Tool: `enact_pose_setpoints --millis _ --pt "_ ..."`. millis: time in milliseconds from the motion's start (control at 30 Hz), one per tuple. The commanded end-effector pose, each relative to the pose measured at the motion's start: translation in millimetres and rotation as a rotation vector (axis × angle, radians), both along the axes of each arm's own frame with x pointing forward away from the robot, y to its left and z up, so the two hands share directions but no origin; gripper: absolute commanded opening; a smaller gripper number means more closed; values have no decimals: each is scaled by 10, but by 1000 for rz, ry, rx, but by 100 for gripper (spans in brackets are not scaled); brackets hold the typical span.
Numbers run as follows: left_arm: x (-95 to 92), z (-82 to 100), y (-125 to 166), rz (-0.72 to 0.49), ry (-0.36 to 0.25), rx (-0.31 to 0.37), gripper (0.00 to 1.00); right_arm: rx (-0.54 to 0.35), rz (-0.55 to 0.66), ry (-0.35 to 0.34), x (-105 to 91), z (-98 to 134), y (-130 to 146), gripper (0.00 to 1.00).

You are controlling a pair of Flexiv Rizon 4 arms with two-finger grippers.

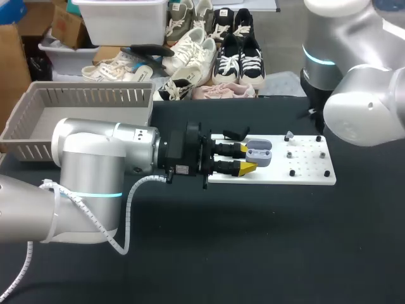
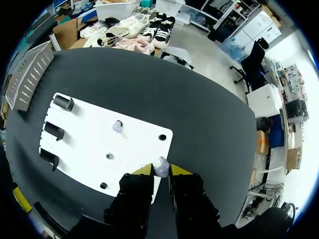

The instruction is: Pick up each earbud case from the left stands, insert the matching earbuds, close the lid, and place the case in the box.

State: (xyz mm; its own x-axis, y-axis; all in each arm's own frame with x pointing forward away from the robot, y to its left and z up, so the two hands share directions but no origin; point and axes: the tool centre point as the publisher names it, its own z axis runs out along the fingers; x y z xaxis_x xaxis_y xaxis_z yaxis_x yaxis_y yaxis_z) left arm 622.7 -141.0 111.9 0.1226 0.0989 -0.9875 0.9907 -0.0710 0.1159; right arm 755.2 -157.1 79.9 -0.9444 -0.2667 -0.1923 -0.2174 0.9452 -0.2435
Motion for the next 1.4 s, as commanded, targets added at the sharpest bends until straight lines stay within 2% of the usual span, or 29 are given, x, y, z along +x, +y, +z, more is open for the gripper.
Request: enact_pose_setpoints --millis 33,300,567,1267,1367,1400 --pt "1 -10 -3 2 -2 -3 0 21 38 -69 -454 301 31 0" --pt "1 -10 -3 2 -2 -3 0 46 99 -104 -907 743 261 0" --pt "1 -10 -3 2 -2 -3 0 92 160 -87 -1371 878 486 0" --pt "1 -10 -3 2 -2 -3 0 92 160 -87 -1371 878 486 0" --pt "1 -10 -3 2 -2 -3 0 98 85 -86 -1410 905 540 0" --pt "1 -10 -3 2 -2 -3 0 73 55 -80 -1439 921 551 0"
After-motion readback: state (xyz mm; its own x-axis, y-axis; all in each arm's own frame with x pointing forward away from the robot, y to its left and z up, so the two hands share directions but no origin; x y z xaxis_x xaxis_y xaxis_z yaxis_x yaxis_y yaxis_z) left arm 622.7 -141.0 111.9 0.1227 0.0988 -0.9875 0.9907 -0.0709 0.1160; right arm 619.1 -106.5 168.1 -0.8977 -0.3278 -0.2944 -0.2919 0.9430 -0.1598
